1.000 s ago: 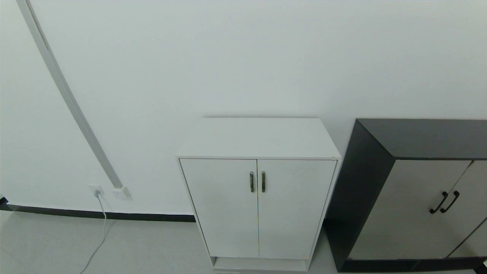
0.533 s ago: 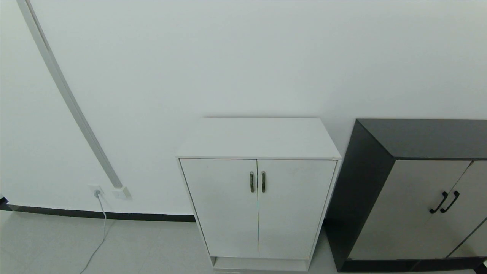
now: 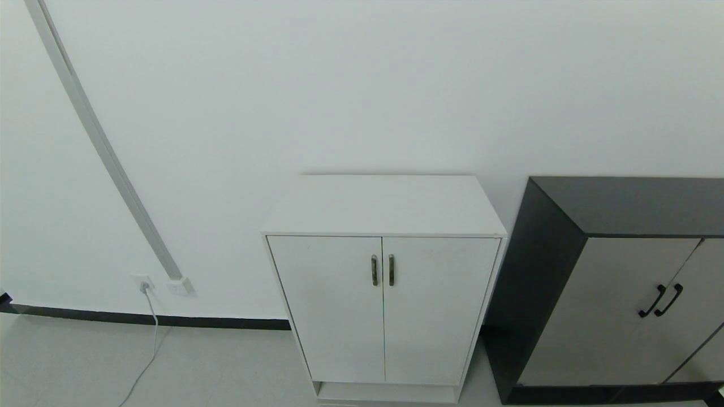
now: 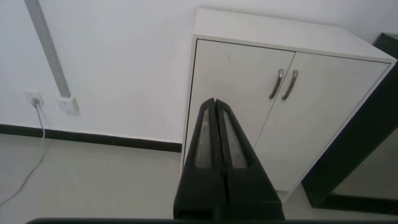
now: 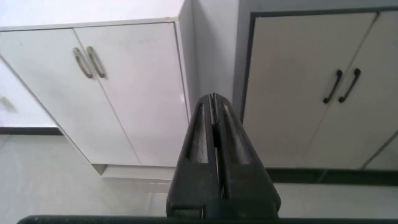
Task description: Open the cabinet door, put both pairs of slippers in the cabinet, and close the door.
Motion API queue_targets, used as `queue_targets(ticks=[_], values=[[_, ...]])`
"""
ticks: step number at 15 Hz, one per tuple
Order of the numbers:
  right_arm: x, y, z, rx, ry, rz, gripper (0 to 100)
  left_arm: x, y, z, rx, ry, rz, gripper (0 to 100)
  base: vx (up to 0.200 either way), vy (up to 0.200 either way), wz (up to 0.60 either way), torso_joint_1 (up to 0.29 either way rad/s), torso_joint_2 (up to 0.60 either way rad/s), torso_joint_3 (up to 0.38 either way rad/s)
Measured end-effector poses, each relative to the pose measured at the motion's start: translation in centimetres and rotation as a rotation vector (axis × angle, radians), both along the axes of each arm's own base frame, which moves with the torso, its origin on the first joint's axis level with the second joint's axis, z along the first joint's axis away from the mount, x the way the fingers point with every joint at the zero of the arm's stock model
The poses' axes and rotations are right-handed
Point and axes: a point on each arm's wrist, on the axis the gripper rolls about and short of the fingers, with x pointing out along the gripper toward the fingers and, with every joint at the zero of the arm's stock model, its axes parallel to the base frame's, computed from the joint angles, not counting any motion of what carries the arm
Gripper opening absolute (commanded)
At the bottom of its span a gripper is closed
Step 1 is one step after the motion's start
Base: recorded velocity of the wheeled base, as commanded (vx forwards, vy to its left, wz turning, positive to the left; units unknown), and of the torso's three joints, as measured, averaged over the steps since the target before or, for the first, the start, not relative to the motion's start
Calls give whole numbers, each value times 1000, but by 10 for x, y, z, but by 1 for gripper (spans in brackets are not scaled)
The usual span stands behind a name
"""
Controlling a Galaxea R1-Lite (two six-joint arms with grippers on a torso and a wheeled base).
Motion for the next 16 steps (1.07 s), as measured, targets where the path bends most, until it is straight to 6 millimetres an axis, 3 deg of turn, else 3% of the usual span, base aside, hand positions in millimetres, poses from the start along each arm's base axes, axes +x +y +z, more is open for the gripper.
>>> queue_targets(ticks=[16], values=[[-8, 0, -2, 27, -101, -75, 0, 0, 0, 0, 3, 0, 1, 0, 0, 0, 0, 0, 0, 0]])
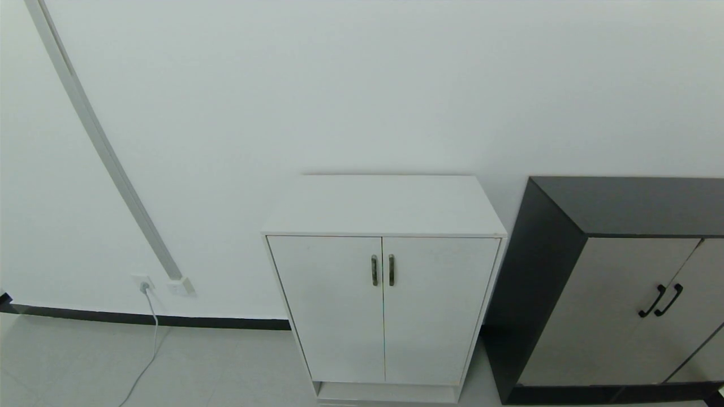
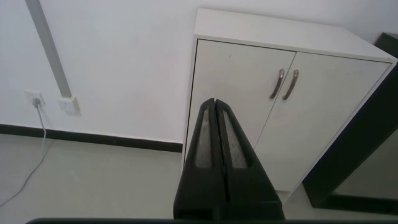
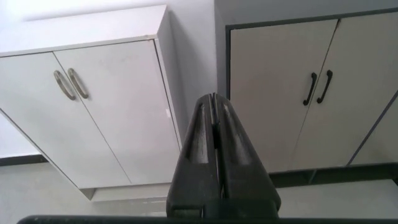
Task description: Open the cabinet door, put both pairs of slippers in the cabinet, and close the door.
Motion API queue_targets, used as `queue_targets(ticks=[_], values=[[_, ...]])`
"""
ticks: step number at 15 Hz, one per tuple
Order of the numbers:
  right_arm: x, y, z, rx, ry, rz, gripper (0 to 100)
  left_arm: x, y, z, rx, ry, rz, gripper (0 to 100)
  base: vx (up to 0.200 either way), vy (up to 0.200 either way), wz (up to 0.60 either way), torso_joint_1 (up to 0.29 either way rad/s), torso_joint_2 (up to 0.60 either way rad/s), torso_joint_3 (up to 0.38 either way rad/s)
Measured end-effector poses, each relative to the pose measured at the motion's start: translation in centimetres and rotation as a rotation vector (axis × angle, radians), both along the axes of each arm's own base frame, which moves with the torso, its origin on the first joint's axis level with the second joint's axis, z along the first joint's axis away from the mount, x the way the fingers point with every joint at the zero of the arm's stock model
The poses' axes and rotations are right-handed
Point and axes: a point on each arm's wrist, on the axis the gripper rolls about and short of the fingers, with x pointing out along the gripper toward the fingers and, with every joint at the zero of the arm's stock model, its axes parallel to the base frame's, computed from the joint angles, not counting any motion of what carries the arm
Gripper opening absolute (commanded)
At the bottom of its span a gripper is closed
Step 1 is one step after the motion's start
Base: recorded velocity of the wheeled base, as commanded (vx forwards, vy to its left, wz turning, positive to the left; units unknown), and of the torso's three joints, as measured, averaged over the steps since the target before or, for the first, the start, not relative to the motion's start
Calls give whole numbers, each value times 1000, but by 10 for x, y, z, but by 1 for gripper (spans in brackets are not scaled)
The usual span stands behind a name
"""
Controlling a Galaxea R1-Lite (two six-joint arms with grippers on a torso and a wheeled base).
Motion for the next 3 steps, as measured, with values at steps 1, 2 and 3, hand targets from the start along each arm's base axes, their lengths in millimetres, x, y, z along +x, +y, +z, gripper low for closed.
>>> queue_targets(ticks=[1, 2, 3], values=[[0, 0, 0, -5, 0, 1, 0, 0, 0, 0, 0, 0, 0, 0, 0, 0, 0, 0, 0, 0], [0, 0, 0, -7, 1, 3, 0, 0, 0, 0, 0, 0, 0, 0, 0, 0, 0, 0, 0, 0], [0, 0, 0, -7, 1, 3, 0, 0, 0, 0, 0, 0, 0, 0, 0, 0, 0, 0, 0, 0]])
